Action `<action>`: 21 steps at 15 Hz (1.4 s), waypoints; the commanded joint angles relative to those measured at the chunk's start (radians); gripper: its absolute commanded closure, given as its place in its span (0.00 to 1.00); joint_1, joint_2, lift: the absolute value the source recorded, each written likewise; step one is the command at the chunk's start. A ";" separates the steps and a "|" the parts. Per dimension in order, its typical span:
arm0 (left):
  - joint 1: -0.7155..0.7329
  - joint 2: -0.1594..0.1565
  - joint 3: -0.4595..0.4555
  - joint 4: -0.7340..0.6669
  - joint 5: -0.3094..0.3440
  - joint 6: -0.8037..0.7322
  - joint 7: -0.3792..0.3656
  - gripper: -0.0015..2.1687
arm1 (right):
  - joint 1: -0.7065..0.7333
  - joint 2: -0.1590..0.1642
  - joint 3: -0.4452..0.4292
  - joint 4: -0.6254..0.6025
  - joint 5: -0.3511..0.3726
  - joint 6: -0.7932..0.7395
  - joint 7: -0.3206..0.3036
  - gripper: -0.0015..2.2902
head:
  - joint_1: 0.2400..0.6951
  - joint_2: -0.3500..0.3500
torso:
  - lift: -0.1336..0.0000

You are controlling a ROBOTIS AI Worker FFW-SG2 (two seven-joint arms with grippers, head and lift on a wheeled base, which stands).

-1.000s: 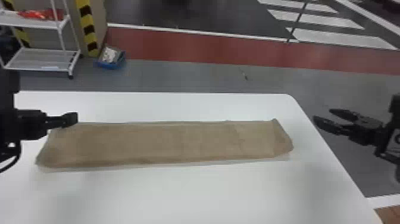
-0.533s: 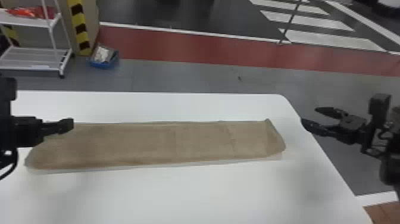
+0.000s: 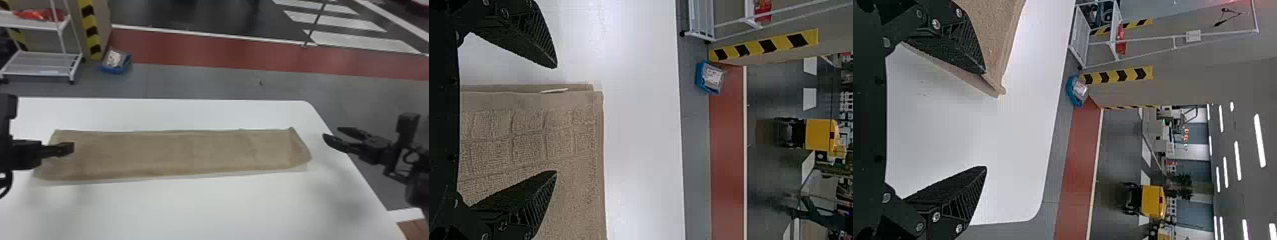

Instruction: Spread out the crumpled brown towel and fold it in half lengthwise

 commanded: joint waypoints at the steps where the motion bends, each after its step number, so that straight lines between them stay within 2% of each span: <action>1: -0.003 0.008 0.021 -0.010 0.008 0.081 -0.008 0.07 | 0.005 0.008 -0.001 -0.003 -0.005 0.053 0.000 0.11 | 1.00 0.19 | 0.07; 5: -0.005 0.010 0.027 -0.016 0.011 0.084 -0.008 0.07 | 0.008 0.014 0.002 -0.021 0.001 0.093 0.000 0.11 | 1.00 0.21 | 0.07; 9: -0.012 0.007 0.021 -0.016 0.010 0.084 -0.013 0.07 | -0.004 0.014 0.042 -0.041 0.017 0.157 0.002 0.12 | 1.00 0.22 | 0.07; 12: -0.012 0.002 0.016 -0.016 0.008 0.084 -0.013 0.07 | -0.007 0.034 0.056 -0.064 0.032 0.203 0.009 0.12 | 1.00 0.23 | 0.07; 21: -0.005 0.010 0.016 -0.027 0.007 0.084 -0.016 0.09 | -0.029 0.033 0.076 -0.064 0.044 0.234 0.035 0.14 | 1.00 0.26 | 0.07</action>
